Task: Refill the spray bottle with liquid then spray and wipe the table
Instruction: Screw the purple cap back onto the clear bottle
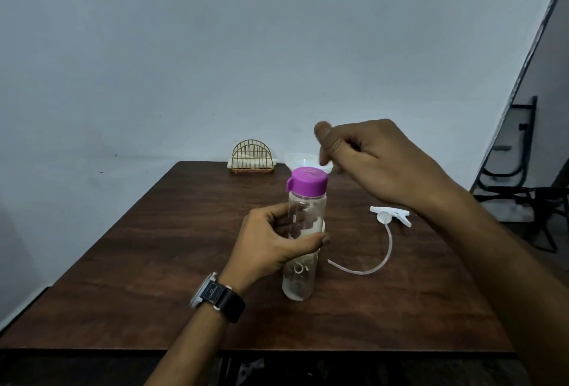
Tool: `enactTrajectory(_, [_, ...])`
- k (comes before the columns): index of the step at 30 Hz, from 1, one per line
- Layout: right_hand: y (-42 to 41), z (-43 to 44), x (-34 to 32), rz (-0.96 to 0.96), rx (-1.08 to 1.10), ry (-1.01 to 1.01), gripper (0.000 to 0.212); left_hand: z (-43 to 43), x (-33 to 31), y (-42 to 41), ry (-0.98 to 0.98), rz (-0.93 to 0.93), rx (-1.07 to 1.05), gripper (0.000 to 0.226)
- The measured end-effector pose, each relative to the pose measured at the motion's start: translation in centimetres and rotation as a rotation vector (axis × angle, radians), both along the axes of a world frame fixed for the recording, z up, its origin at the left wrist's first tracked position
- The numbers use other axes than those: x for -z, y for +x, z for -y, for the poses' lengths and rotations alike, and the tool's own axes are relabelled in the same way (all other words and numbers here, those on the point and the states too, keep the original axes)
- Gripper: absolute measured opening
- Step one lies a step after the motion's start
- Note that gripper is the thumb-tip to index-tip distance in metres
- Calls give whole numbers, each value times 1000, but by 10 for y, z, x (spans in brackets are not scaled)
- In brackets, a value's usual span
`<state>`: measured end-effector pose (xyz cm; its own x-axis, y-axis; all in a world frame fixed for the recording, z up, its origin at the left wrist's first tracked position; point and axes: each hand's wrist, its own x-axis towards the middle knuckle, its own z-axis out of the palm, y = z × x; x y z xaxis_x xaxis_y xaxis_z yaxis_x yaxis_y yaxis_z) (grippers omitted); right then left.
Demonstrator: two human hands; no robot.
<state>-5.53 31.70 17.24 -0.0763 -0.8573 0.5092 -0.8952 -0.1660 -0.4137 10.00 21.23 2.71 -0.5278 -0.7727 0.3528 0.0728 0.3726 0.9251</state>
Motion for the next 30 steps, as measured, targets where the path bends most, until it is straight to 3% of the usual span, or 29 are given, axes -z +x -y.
enactTrajectory(2, [0,3,4,-22,-96,52,25,1,0,-1,5,4,-5,56])
enactTrajectory(3, [1,4,5,-27,-147,108,21,2,0,-2,9,2,-10,55])
enactTrajectory(6, [2,7,9,-23,-203,246,34,1,1,-2,20,-18,-3,54])
enactTrajectory(9, [3,8,7,-74,-69,182,25,0,1,-1,19,-27,6,48])
enactTrajectory(12, [-1,7,7,-140,33,92,51,0,2,-1,18,-39,12,43])
enactTrajectory(16, [-2,6,9,-28,-102,95,30,1,2,-3,23,-18,15,52])
enactTrajectory(20, [1,9,13,5,-238,251,48,1,3,-3,17,-37,1,52])
enactTrajectory(25, [6,13,11,-56,-174,220,47,-1,4,-1,-32,-32,-13,44])
enactTrajectory(30, [10,12,3,-97,-157,235,31,-1,0,2,-51,22,60,34])
